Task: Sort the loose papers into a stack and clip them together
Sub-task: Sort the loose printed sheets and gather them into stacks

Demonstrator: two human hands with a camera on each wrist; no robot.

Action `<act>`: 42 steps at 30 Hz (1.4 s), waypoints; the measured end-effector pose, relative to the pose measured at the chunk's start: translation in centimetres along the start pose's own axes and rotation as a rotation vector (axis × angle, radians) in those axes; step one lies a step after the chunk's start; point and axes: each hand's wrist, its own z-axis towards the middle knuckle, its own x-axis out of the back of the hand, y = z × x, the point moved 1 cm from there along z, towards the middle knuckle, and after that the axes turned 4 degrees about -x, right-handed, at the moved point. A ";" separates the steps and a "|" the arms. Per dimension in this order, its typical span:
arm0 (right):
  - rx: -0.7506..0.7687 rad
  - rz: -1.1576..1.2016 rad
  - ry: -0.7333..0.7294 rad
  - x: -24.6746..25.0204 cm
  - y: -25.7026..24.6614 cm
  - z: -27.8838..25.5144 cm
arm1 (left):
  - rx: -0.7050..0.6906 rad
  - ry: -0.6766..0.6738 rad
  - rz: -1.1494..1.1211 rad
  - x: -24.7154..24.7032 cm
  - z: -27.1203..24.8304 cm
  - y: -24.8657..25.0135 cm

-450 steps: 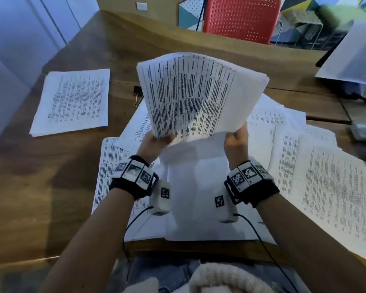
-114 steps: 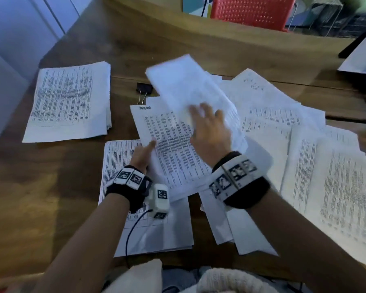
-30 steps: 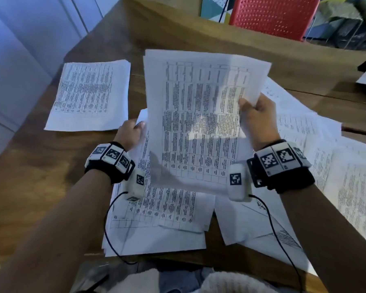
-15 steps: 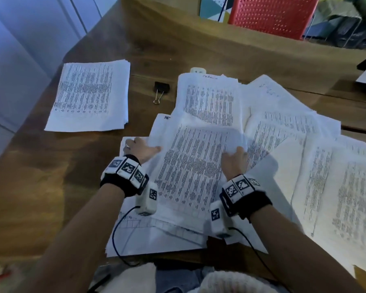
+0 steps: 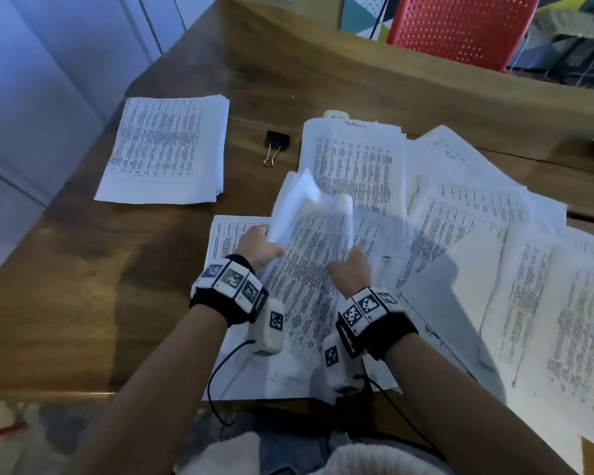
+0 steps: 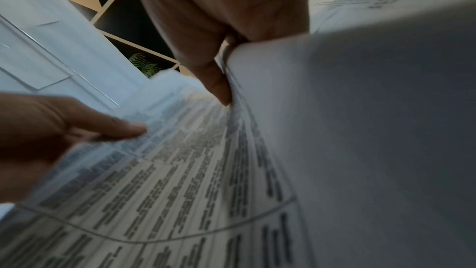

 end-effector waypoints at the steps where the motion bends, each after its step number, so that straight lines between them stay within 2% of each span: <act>1: 0.004 0.022 0.018 0.2 0.1 -0.1 | -0.088 0.017 0.012 -0.2 -0.9 0.7; 3: -0.007 0.035 0.075 0.7 0.2 -0.1 | -0.227 0.034 0.011 -0.6 -2.6 1.6; 5: 0.007 0.032 0.142 1.5 0.4 0.4 | -0.248 0.058 -0.077 -0.1 -3.6 1.9; 9: 0.010 -0.166 0.169 2.6 0.4 0.6 | -0.072 0.127 -0.411 2.7 -4.3 -0.2; 14: 0.051 -0.162 0.010 0.9 0.6 0.1 | 0.130 0.192 -0.480 3.8 -4.0 -3.6; 16: 0.077 -0.200 -0.009 0.1 0.6 -0.3 | 0.189 0.231 -0.416 3.2 -3.3 -4.9; 20: 0.151 -0.326 -0.004 -0.8 0.6 -1.2 | 0.389 0.354 0.000 2.0 -3.2 -6.1; 24: 0.221 -0.406 0.035 -1.1 0.9 -1.8 | 0.576 0.312 0.011 1.6 -3.5 -5.2; 26: 0.237 -0.417 0.035 -1.1 0.9 -2.0 | 0.613 0.290 -0.051 2.4 -2.7 -5.3; 29: 0.247 -0.413 0.026 -1.2 0.7 -2.3 | 0.470 0.110 -0.087 3.9 -2.2 -5.3; 31: 0.249 -0.412 0.021 -1.4 0.9 -2.3 | 0.383 0.047 -0.106 4.3 -2.7 -5.3; 34: 0.256 -0.406 0.008 -1.4 1.0 -2.4 | 0.240 0.121 -0.193 4.4 -3.2 -5.7; 38: 0.197 -0.371 -0.032 -1.7 1.0 -1.7 | 0.047 0.134 -0.182 5.6 -5.1 -4.6; 42: 0.056 -0.119 -0.145 -1.7 0.2 -1.1 | -0.075 0.123 -0.155 8.1 -6.4 -3.1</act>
